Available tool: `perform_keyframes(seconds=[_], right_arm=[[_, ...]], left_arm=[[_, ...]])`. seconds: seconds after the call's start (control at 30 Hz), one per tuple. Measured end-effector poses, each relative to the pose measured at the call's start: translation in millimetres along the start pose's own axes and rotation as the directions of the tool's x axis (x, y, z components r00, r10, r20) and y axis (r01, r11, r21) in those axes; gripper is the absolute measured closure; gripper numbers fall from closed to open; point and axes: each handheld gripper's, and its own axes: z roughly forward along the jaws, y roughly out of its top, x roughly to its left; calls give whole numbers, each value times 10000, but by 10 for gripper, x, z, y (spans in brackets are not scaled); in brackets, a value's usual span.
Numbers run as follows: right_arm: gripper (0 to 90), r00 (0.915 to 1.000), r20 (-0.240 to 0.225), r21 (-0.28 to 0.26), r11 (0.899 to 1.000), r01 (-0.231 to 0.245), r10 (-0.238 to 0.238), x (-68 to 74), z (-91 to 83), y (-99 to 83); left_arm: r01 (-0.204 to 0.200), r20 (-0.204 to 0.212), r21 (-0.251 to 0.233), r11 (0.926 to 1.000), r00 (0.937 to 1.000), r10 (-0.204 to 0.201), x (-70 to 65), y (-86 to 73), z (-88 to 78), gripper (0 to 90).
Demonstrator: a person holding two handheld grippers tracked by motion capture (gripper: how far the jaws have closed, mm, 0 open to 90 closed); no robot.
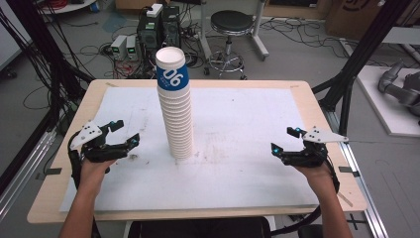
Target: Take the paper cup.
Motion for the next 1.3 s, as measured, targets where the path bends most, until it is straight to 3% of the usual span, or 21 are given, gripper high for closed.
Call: perform_keyframes(seconds=[0.3, 0.7, 0.73, 0.83, 0.93, 1.03, 1.13, 1.3], right_arm=[[153, 9999, -98, -39, 10000, -31, 31, -2, 17, -7], [152, 9939, -1100, -448, 9989, -109, 59, 159, 165, 198], [152, 9896, -1434, -611, 9980, -180, 91, 183, 208, 274], [152, 9846, -1749, -832, 9963, -217, 69, 202, 275, 383], [152, 9720, -2319, -1059, 9943, 139, -383, 284, 435, 669], [152, 9611, -2673, -1145, 9926, 397, -693, 355, 553, 883], [152, 9593, -2690, -1189, 9913, 557, -861, 395, 622, 1010], [152, 9369, -3301, -1370, 9879, 726, -1147, 507, 802, 1290]], left_arm=[[115, -28, 52, 9999, 9999, -115, 23, -19, 12, 176], [286, 143, 375, 9989, 9995, -291, 12, -52, 27, 176], [290, 149, 396, 9988, 9995, -296, 12, -59, 28, 176], [287, 101, 445, 9986, 9995, -292, 14, -67, 34, 176], [246, 90, 459, 9986, 9996, -250, 8, -62, 40, 176], [270, 107, 529, 9982, 9996, -276, 7, -71, 47, 176], [347, 195, 677, 9971, 9992, -361, 8, -84, 52, 176], [343, 284, 809, 9961, 9989, -367, 2, -93, 55, 176]])
